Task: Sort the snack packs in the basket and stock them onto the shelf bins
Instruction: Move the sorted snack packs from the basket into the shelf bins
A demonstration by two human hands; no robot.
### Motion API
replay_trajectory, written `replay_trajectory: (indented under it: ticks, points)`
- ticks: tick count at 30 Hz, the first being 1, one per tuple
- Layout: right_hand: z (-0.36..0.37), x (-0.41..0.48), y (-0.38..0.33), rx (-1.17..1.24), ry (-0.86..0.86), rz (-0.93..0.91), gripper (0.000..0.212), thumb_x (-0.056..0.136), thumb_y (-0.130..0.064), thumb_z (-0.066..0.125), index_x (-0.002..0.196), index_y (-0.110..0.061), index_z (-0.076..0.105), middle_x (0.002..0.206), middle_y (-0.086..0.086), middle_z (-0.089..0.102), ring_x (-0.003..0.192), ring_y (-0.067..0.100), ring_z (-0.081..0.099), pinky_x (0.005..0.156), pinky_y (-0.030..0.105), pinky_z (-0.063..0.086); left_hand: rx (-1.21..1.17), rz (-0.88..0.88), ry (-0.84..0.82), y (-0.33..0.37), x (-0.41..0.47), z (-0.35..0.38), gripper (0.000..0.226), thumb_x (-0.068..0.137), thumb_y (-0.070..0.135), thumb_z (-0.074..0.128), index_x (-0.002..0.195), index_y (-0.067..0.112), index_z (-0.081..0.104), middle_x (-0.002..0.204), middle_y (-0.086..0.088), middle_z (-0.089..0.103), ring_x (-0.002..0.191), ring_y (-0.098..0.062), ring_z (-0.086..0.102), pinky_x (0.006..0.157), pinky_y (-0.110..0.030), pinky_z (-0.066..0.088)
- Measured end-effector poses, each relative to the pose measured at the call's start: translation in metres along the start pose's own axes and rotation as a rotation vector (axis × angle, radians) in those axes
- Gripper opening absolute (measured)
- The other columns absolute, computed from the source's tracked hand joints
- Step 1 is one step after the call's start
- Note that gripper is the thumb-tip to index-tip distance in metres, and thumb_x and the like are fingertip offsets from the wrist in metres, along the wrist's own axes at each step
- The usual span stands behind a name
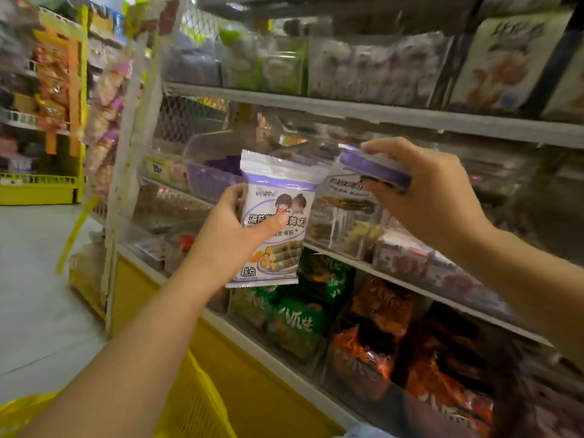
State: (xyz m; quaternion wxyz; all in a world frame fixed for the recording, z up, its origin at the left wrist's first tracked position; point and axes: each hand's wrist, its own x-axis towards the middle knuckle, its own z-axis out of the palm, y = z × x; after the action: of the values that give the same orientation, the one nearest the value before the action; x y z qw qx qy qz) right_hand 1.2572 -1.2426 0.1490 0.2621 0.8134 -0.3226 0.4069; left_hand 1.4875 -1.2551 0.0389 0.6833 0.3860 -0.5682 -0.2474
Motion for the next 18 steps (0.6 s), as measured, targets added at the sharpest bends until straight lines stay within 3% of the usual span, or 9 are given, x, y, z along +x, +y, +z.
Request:
replay_trajectory:
  ticks: [2, 6, 11, 15, 18]
  points:
    - [-0.013, 0.006, 0.020, 0.069, 0.061, 0.018, 0.043, 0.086, -0.009, 0.068, 0.128, -0.016, 0.059, 0.117, 0.004, 0.066, 0.101, 0.021, 0.064, 0.086, 0.040, 0.054, 0.021, 0.053, -0.012, 0.010, 0.012, 0.015, 0.043, 0.075, 0.031, 0.079, 0.112, 0.026, 0.057, 0.092, 0.018, 0.071, 0.082, 0.008, 0.066, 0.062, -0.005, 0.046]
    - [-0.018, 0.019, 0.060, 0.123, 0.046, 0.243, 0.050, 0.090, -0.002, 0.061, 0.135, -0.022, 0.054, 0.131, -0.003, 0.058, 0.119, 0.012, 0.053, 0.104, 0.032, 0.044, 0.065, 0.096, -0.034, 0.020, 0.035, 0.037, 0.044, 0.074, 0.033, 0.079, 0.112, 0.029, 0.055, 0.092, 0.022, 0.070, 0.083, 0.007, 0.066, 0.066, -0.011, 0.049]
    - [0.008, 0.032, 0.101, 0.090, -0.033, 0.333, 0.046, 0.095, -0.004, 0.050, 0.138, -0.018, 0.049, 0.137, 0.001, 0.053, 0.127, 0.015, 0.046, 0.104, 0.017, 0.027, 0.097, 0.140, -0.038, 0.018, 0.057, 0.048, 0.047, 0.072, 0.038, 0.079, 0.112, 0.031, 0.055, 0.092, 0.028, 0.068, 0.083, 0.008, 0.065, 0.062, -0.006, 0.048]
    - [0.038, 0.053, 0.129, -0.010, -0.131, 0.310, 0.045, 0.096, -0.003, 0.043, 0.140, -0.012, 0.047, 0.143, 0.008, 0.046, 0.132, 0.025, 0.041, 0.111, 0.026, 0.026, 0.067, 0.120, -0.077, 0.010, 0.069, 0.044, 0.044, 0.069, 0.043, 0.078, 0.106, 0.035, 0.056, 0.095, 0.026, 0.069, 0.085, 0.005, 0.067, 0.064, -0.008, 0.050]
    - [0.062, 0.072, 0.146, -0.065, -0.234, 0.322, 0.043, 0.096, -0.008, 0.043, 0.139, -0.015, 0.047, 0.141, 0.011, 0.047, 0.127, 0.030, 0.045, 0.106, 0.032, 0.032, 0.038, 0.101, -0.102, 0.002, 0.078, 0.039, 0.041, 0.068, 0.040, 0.078, 0.104, 0.036, 0.058, 0.096, 0.020, 0.071, 0.086, 0.001, 0.069, 0.065, -0.010, 0.051]
